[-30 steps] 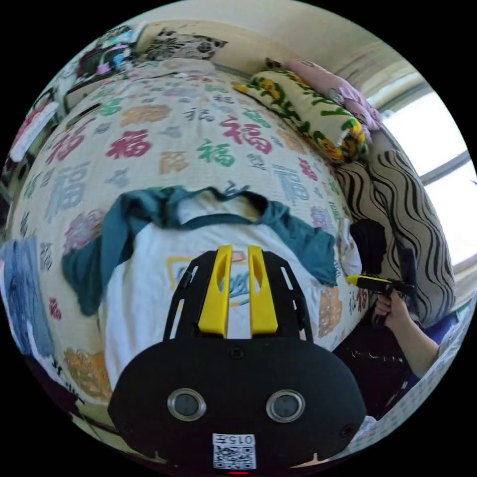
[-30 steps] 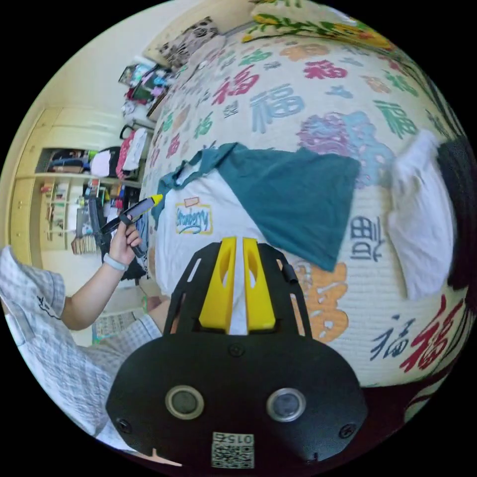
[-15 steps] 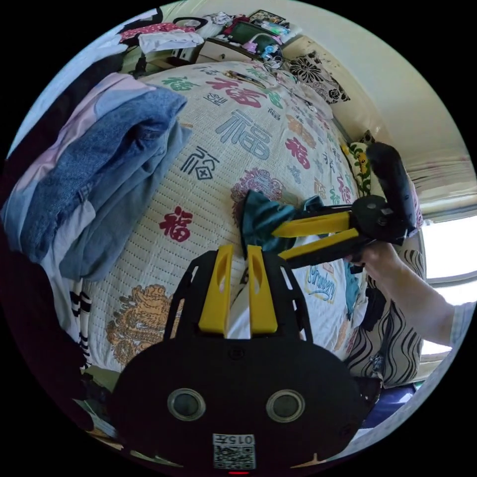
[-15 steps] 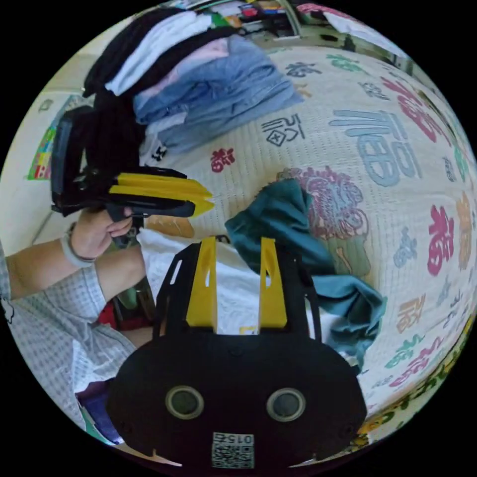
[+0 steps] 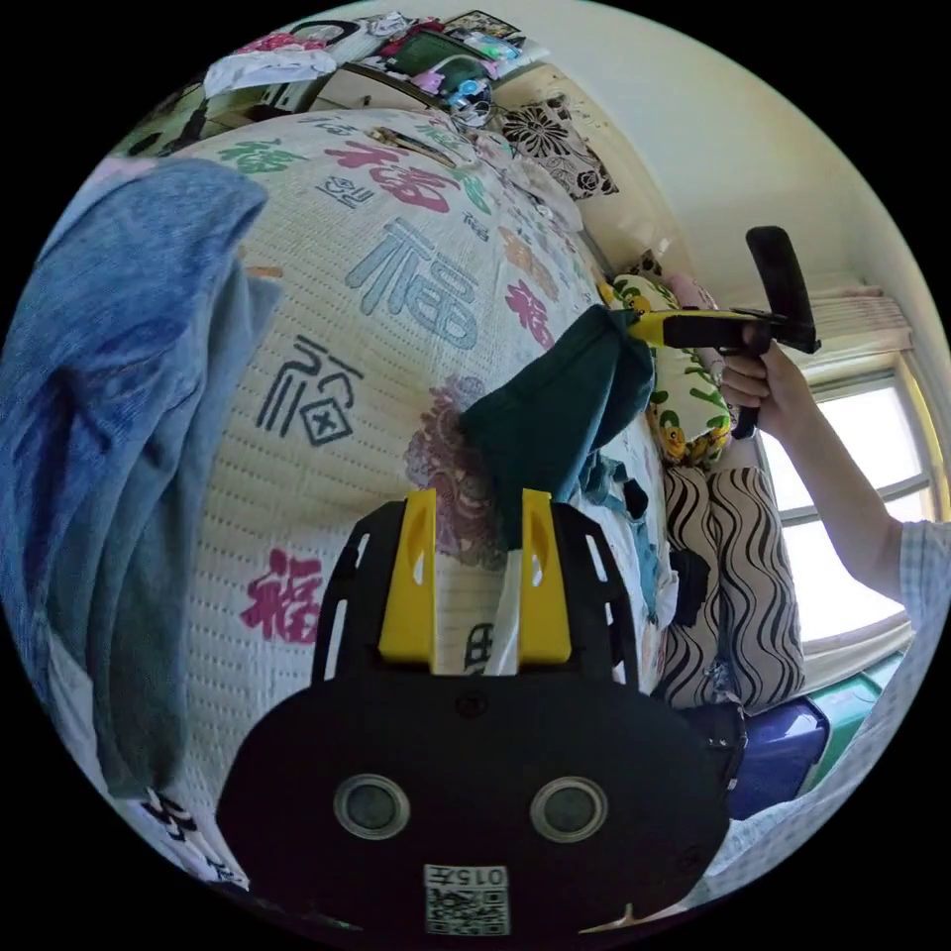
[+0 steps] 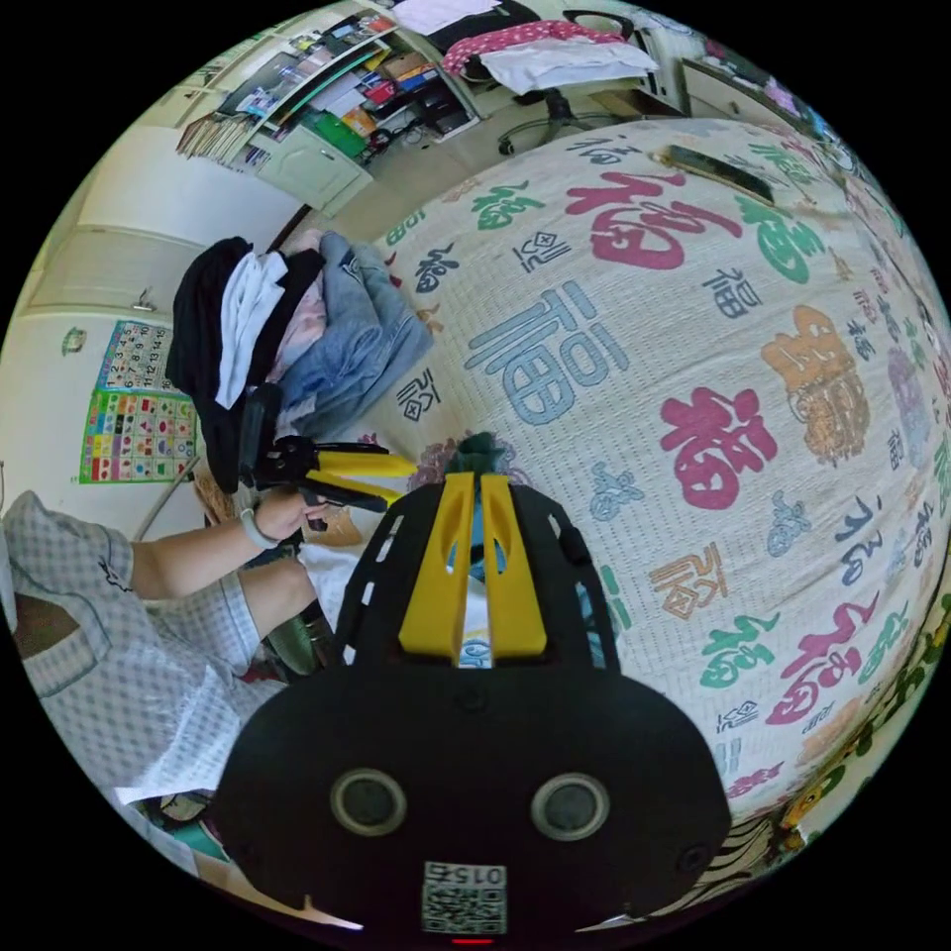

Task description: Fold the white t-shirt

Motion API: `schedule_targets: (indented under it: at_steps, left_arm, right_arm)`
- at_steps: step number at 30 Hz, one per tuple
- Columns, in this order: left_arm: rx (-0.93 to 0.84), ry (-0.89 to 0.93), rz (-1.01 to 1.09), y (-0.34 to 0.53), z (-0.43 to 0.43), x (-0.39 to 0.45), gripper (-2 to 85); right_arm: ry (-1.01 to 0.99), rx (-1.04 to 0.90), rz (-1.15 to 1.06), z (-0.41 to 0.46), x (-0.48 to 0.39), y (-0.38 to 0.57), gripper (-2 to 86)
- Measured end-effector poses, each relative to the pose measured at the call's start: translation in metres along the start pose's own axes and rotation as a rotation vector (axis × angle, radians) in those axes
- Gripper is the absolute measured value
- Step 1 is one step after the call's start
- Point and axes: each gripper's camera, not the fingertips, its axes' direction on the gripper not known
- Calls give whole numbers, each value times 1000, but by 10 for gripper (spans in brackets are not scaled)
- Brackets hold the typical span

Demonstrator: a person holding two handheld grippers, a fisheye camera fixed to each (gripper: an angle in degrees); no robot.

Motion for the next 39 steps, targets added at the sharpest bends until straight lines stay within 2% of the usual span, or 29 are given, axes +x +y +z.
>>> schedule_targets:
  at_steps: [5, 10, 12, 17, 20, 25, 29, 32, 36, 38, 39]
  left_arm:
    - [-26, 105, 41, -34, 3, -5, 105]
    - [-77, 367, -28, -50, 7, -17, 32]
    - [-91, 408, -17, -52, 4, -14, 9]
    - [189, 209, 15, -32, -72, 3, -4]
    - [327, -28, 17, -5, -123, 21, -5]
    - [253, -309, -14, 16, -121, 37, -3]
    - [162, -408, -47, 8, -99, 40, 2]
    - [151, -453, -48, -1, -97, 53, 8]
    - [175, -672, 63, -11, -105, 99, 17]
    - [190, -583, 184, -19, -102, 123, 25]
    - [149, -463, 254, -30, -93, 137, 37]
  right_arm:
    - [28, -74, -93, 8, 5, -23, 1]
    - [94, -139, -149, 18, 12, -40, 1]
    - [99, -140, -133, 18, 19, -45, 1]
    - [79, -95, -130, 10, 33, -60, 0]
    - [68, -46, -160, 12, 34, -82, -1]
    - [149, -56, -146, 58, 34, -139, -1]
    - [245, -135, -79, 79, 47, -150, 6]
    - [261, -12, 22, 48, 68, -126, 30]
    - [218, 112, 145, -20, 109, -43, 42]
    - [181, 121, 222, -42, 129, 7, 40]
    - [188, 122, 293, -53, 141, 44, 42]
